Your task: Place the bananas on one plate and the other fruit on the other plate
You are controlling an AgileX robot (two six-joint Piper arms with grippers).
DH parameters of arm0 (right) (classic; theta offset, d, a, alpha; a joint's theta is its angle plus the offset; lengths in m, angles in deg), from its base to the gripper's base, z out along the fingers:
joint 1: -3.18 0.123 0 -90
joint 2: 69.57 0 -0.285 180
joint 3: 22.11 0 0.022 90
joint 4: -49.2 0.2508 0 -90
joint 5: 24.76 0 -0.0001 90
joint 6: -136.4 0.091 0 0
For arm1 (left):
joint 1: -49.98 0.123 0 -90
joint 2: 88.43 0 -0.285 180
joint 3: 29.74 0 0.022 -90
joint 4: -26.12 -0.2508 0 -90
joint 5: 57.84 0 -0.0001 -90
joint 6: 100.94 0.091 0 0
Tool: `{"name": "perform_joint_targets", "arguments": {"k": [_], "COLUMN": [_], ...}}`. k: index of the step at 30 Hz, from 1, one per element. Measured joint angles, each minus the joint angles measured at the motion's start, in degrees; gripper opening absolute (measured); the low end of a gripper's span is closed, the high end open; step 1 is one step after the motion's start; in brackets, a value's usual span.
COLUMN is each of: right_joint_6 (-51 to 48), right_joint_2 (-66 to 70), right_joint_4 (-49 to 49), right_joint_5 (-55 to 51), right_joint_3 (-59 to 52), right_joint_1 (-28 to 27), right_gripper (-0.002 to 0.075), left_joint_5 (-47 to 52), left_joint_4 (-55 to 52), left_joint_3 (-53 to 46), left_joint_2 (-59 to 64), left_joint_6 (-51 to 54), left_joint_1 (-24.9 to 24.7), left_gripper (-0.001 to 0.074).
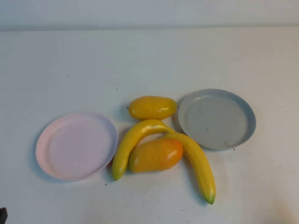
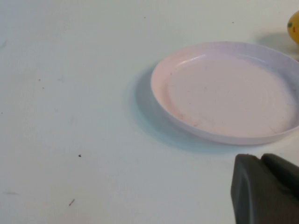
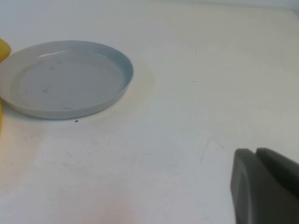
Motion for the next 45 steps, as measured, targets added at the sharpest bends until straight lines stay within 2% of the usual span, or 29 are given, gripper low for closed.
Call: {"name": "perform_joint_targets", "arguments": {"k": [29, 36, 45], "right_joint_6": [0.0, 0.0, 0.0], "right_joint_2": [0.0, 0.0, 0.0], "right_joint_4": [0.0, 0.0, 0.0], "right_joint_5": [0.0, 0.0, 0.0], "right_joint_3": [0.0, 0.0, 0.0], "right_joint_1": [0.0, 0.0, 0.0], "right_gripper": [-0.0017, -0.0017, -0.0017], "left_joint_5": [-0.4, -5.3, -16.6], "left_joint_4": [-2.3, 4.4, 13.3], "left_joint_3": [0.0, 0.0, 0.0], "left_joint_2": [0.0, 0.0, 0.0], "left_joint_6": [0.0, -1.7, -12.2], "left_joint_1": [0.0, 0.0, 0.0], "left_gripper": [-0.0002, -0.0002, -0.0002]}}
